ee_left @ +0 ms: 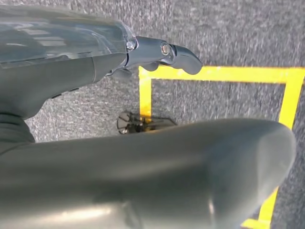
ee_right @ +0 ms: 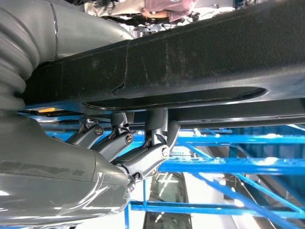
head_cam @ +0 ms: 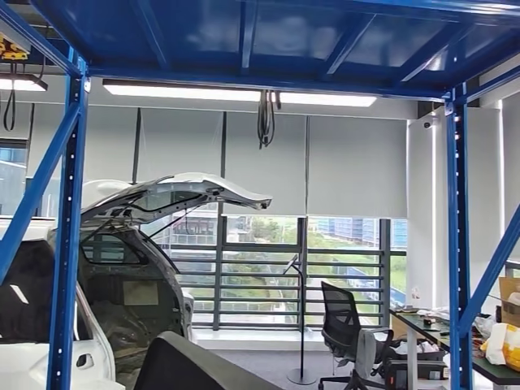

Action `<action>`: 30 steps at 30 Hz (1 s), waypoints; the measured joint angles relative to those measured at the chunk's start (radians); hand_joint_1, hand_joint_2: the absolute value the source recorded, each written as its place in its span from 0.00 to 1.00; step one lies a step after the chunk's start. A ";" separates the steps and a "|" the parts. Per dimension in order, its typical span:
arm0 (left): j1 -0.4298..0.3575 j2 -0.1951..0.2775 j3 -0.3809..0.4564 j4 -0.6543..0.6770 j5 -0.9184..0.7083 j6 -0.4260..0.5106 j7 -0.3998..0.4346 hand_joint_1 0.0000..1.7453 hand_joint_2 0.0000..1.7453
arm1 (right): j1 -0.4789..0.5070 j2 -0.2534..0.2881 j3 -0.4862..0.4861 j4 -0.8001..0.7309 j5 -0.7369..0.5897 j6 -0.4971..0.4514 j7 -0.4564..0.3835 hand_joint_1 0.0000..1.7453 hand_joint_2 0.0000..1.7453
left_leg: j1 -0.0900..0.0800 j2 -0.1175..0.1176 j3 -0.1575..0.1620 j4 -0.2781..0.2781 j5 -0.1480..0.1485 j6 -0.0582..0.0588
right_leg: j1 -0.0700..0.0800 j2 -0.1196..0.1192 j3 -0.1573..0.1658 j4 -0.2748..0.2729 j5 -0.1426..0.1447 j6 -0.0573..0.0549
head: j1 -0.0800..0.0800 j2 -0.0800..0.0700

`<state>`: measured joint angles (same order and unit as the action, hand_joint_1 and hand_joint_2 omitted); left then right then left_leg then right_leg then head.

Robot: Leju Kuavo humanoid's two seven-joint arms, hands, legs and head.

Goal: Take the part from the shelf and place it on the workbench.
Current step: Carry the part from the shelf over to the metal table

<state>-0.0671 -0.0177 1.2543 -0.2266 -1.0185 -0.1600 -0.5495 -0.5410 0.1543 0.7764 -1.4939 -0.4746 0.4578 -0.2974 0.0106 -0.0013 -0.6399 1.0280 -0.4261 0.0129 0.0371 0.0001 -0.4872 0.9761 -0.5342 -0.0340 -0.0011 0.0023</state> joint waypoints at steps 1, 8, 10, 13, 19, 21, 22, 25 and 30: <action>0.000 0.000 0.000 0.000 -0.001 0.001 0.000 0.00 1.00 | 0.000 0.001 0.000 0.000 0.000 0.000 0.000 1.00 1.00 | 0.000 -0.001 -0.005 0.002 -0.008 -0.005 | -0.002 -0.003 -0.003 -0.010 0.014 -0.005 | 0.000 0.000; 0.001 0.005 0.000 0.000 -0.009 0.005 0.000 0.00 1.00 | 0.005 0.005 0.000 0.000 0.001 0.000 -0.003 1.00 1.00 | 0.017 -0.003 -0.039 0.239 -0.162 -0.044 | -0.016 -0.014 -0.083 -0.012 0.082 -0.002 | 0.000 0.000; 0.001 0.005 0.000 0.000 -0.010 0.006 0.000 0.00 1.00 | 0.005 0.005 -0.001 0.000 0.006 0.000 -0.008 1.00 1.00 | 0.029 -0.002 0.036 0.145 -0.116 -0.063 | -0.026 -0.015 -0.119 0.015 0.089 0.009 | 0.000 0.000; -0.004 0.004 -0.001 0.000 -0.013 0.007 -0.001 0.00 1.00 | 0.003 0.005 -0.002 -0.002 0.036 0.000 -0.017 1.00 1.00 | 0.031 -0.005 0.115 0.015 -0.125 -0.065 | -0.028 -0.012 -0.163 0.059 0.096 0.028 | 0.000 0.000; -0.005 0.008 -0.001 0.000 -0.020 0.007 -0.003 0.00 1.00 | 0.000 0.002 -0.004 -0.002 0.065 0.003 -0.029 1.00 1.00 | 0.019 -0.010 0.072 0.011 -0.086 0.001 | -0.036 -0.010 -0.203 0.167 -0.004 0.052 | -0.001 0.000; -0.004 0.009 -0.002 0.000 -0.021 0.007 -0.004 0.00 1.00 | 0.000 0.000 -0.005 -0.002 0.068 0.003 -0.031 1.00 1.00 | 0.012 -0.014 0.044 0.011 -0.064 0.009 | -0.035 -0.009 -0.228 0.297 -0.088 0.051 | 0.000 0.000; -0.004 0.009 -0.002 0.000 -0.022 0.007 -0.004 0.00 1.00 | 0.000 0.000 -0.005 -0.002 0.071 0.003 -0.033 1.00 1.00 | 0.008 -0.016 0.030 0.012 -0.053 0.011 | -0.035 -0.008 -0.227 0.339 -0.100 0.048 | 0.000 0.000; -0.004 0.009 -0.002 0.000 -0.027 0.009 -0.003 0.00 1.00 | 0.000 -0.001 -0.005 -0.003 0.078 0.004 -0.039 1.00 1.00 | -0.001 -0.018 -0.008 0.012 -0.022 0.013 | -0.022 0.000 -0.131 0.262 -0.044 0.026 | 0.000 0.000; -0.004 0.008 -0.005 0.000 -0.029 0.009 -0.003 0.00 1.00 | -0.005 0.003 -0.005 -0.010 0.080 0.005 -0.041 1.00 1.00 | 0.003 -0.022 -0.034 0.002 0.029 -0.007 | 0.007 0.012 0.045 -0.011 -0.037 -0.005 | 0.000 0.000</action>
<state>-0.0706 -0.0097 1.2491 -0.2262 -1.0478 -0.1510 -0.5523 -0.5459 0.1574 0.7710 -1.5034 -0.3949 0.4626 -0.3387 0.0134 -0.0231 -0.6741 1.0305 -0.3966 0.0059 0.0436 0.0121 -0.4423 0.9655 -0.5716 -0.0388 -0.0012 0.0024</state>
